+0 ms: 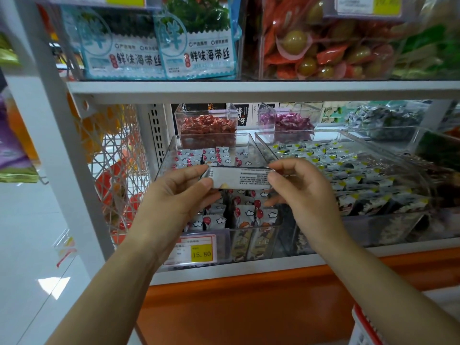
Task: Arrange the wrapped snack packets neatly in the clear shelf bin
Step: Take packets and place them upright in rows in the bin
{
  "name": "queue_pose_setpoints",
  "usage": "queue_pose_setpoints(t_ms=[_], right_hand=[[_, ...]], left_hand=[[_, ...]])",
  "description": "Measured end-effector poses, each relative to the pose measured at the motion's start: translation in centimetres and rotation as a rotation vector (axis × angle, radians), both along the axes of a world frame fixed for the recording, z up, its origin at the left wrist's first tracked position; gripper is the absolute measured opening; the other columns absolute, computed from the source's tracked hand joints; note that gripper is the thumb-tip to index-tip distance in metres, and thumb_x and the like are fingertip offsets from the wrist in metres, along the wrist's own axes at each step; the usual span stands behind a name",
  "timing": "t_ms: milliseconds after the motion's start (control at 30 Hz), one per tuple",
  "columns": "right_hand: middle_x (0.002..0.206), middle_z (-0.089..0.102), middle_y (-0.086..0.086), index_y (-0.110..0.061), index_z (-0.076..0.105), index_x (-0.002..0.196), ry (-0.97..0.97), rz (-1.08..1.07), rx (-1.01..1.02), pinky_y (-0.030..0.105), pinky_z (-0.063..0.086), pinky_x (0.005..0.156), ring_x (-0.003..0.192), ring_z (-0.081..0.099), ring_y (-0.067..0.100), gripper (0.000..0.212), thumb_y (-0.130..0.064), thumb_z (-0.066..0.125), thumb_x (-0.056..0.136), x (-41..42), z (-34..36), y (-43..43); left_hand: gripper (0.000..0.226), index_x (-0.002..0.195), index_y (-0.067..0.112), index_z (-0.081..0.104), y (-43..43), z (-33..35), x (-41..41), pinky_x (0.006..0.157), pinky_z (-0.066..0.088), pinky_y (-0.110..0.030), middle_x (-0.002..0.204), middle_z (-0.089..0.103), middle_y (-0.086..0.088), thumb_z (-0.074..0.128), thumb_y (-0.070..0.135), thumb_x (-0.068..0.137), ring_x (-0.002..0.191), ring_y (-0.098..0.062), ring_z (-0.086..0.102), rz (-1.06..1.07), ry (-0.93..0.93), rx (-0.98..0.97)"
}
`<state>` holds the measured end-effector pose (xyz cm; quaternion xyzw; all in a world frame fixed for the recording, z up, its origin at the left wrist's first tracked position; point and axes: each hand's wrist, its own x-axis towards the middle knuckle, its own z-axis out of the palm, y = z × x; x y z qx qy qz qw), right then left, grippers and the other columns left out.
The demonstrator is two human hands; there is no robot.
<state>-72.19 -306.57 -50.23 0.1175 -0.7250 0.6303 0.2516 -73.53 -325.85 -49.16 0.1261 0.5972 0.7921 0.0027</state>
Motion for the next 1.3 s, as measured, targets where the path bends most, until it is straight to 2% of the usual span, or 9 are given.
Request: queue_pose_setpoints(t_ms=[100, 267, 467, 667, 833, 933, 1133, 1233, 1300], right_hand=[[0.073, 0.062, -0.016, -0.019, 0.065, 0.090, -0.058, 0.052, -0.143, 0.028, 0.057, 0.059, 0.069, 0.063, 0.010, 0.012, -0.008, 0.060, 0.088, -0.26, 0.04, 0.20], [0.089, 0.061, 0.004, -0.015, 0.067, 0.092, -0.129, 0.110, -0.271, 0.027, 0.055, 0.060, 0.073, 0.062, 0.015, 0.012, -0.007, 0.061, 0.086, -0.56, -0.07, 0.37], [0.091, 0.065, 0.006, -0.013, 0.066, 0.096, -0.157, 0.155, -0.261, 0.026, 0.056, 0.060, 0.080, 0.064, 0.016, 0.013, -0.008, 0.062, 0.085, -0.73, -0.19, 0.16], [0.094, 0.064, 0.013, -0.011, 0.067, 0.094, -0.163, 0.178, -0.317, 0.025, 0.055, 0.061, 0.080, 0.065, 0.019, 0.013, -0.007, 0.062, 0.083, -0.88, -0.10, 0.28], [0.089, 0.066, 0.008, -0.009, 0.066, 0.101, -0.143, 0.207, -0.282, 0.026, 0.056, 0.068, 0.080, 0.068, 0.018, 0.021, 0.000, 0.062, 0.083, -0.88, -0.09, 0.68], [0.087, 0.070, 0.004, -0.011, 0.065, 0.102, -0.121, 0.195, -0.264, 0.028, 0.057, 0.071, 0.083, 0.070, 0.020, 0.026, 0.007, 0.059, 0.084, -0.85, -0.10, 0.75], [0.094, 0.069, 0.008, -0.010, 0.065, 0.098, -0.104, 0.157, -0.265, 0.029, 0.057, 0.072, 0.083, 0.070, 0.020, 0.027, 0.010, 0.052, 0.087, -0.78, 0.27, 0.98], [0.097, 0.066, 0.011, -0.010, 0.067, 0.095, -0.113, 0.178, -0.256, 0.029, 0.057, 0.068, 0.083, 0.068, 0.019, 0.018, 0.001, 0.055, 0.088, -0.54, 0.43, 0.89], [0.092, 0.067, 0.005, -0.012, 0.067, 0.094, -0.100, 0.159, -0.164, 0.030, 0.058, 0.067, 0.081, 0.067, 0.016, 0.012, -0.006, 0.060, 0.086, -0.40, 0.35, 0.76]], left_hand=[[0.045, 0.116, 0.004, 0.062, -0.01, 0.03, 0.10, 0.078, 0.054, -0.020, 0.100, 0.073, -0.004, 0.063, 0.017, 0.072, 0.094, -0.017, 0.070, 0.022, 0.012, -0.093], [0.016, 0.094, 0.016, 0.073, 0.14, -0.06, -0.04, 0.069, 0.057, -0.025, 0.092, 0.074, -0.003, 0.061, 0.010, 0.085, 0.080, -0.015, 0.071, 0.153, -0.027, -0.137], [0.024, 0.077, 0.017, 0.072, 0.17, -0.02, -0.11, 0.058, 0.055, -0.023, 0.070, 0.071, 0.003, 0.054, 0.004, 0.086, 0.060, -0.009, 0.065, 0.258, -0.022, -0.131], [0.014, 0.088, 0.011, 0.068, -0.05, -0.14, -0.24, 0.065, 0.055, -0.019, 0.082, 0.072, -0.004, 0.058, 0.002, 0.086, 0.069, -0.013, 0.069, 0.214, 0.008, -0.095], [0.013, 0.089, 0.005, 0.067, -0.20, 0.12, -0.35, 0.065, 0.054, -0.017, 0.091, 0.072, -0.010, 0.056, -0.001, 0.087, 0.075, -0.014, 0.070, 0.188, -0.037, 0.001], [0.015, 0.085, 0.005, 0.066, -0.23, 0.22, -0.28, 0.063, 0.054, -0.016, 0.084, 0.072, -0.008, 0.053, -0.001, 0.089, 0.072, -0.011, 0.070, 0.184, -0.053, 0.040], [0.015, 0.084, 0.006, 0.066, -0.45, 0.18, -0.25, 0.063, 0.053, -0.015, 0.096, 0.070, -0.014, 0.053, 0.001, 0.089, 0.074, -0.012, 0.070, 0.208, -0.052, 0.010], [0.014, 0.084, 0.005, 0.066, -0.37, 0.13, -0.29, 0.064, 0.053, -0.015, 0.105, 0.067, -0.016, 0.054, 0.001, 0.089, 0.076, -0.013, 0.070, 0.211, -0.051, -0.008], [0.013, 0.085, 0.006, 0.066, -0.27, 0.08, -0.28, 0.064, 0.054, -0.015, 0.098, 0.070, -0.013, 0.054, 0.000, 0.088, 0.076, -0.014, 0.071, 0.209, -0.052, -0.010]])
